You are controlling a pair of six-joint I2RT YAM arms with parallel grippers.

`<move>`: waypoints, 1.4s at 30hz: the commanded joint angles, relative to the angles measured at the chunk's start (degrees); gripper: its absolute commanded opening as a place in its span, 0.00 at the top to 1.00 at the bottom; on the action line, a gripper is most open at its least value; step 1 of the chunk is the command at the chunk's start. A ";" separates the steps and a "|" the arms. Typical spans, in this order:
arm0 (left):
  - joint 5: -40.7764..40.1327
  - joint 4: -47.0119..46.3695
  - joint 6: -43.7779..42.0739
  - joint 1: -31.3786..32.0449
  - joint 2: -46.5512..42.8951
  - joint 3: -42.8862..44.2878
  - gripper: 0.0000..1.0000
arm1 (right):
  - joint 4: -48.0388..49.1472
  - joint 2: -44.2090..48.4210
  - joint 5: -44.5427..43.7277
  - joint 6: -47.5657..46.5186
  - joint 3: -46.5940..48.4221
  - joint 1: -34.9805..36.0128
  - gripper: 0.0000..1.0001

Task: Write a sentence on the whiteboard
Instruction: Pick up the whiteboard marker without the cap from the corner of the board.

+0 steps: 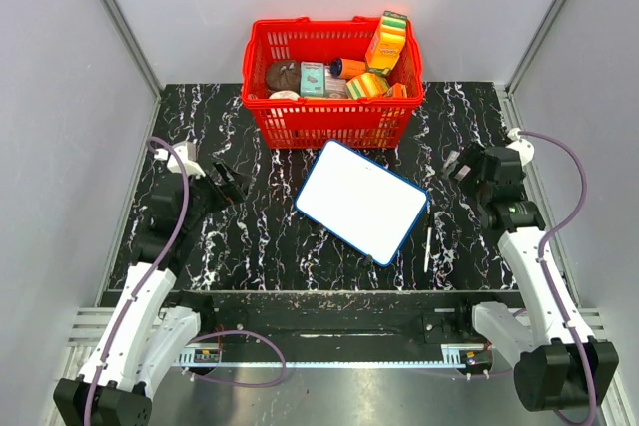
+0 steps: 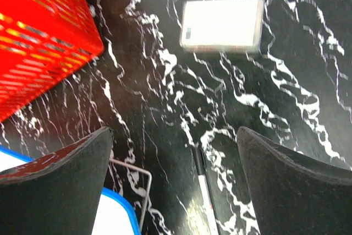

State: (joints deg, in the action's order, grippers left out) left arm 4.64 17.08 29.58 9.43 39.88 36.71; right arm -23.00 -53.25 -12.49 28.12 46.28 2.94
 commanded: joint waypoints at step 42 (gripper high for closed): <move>26.55 10.34 1.97 -0.03 -1.82 16.99 0.01 | -14.87 -39.10 19.08 -0.60 3.28 0.14 0.60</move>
State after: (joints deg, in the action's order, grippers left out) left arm 28.56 28.08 30.37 9.43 39.86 49.06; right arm -36.69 -88.09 7.11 28.80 46.89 2.83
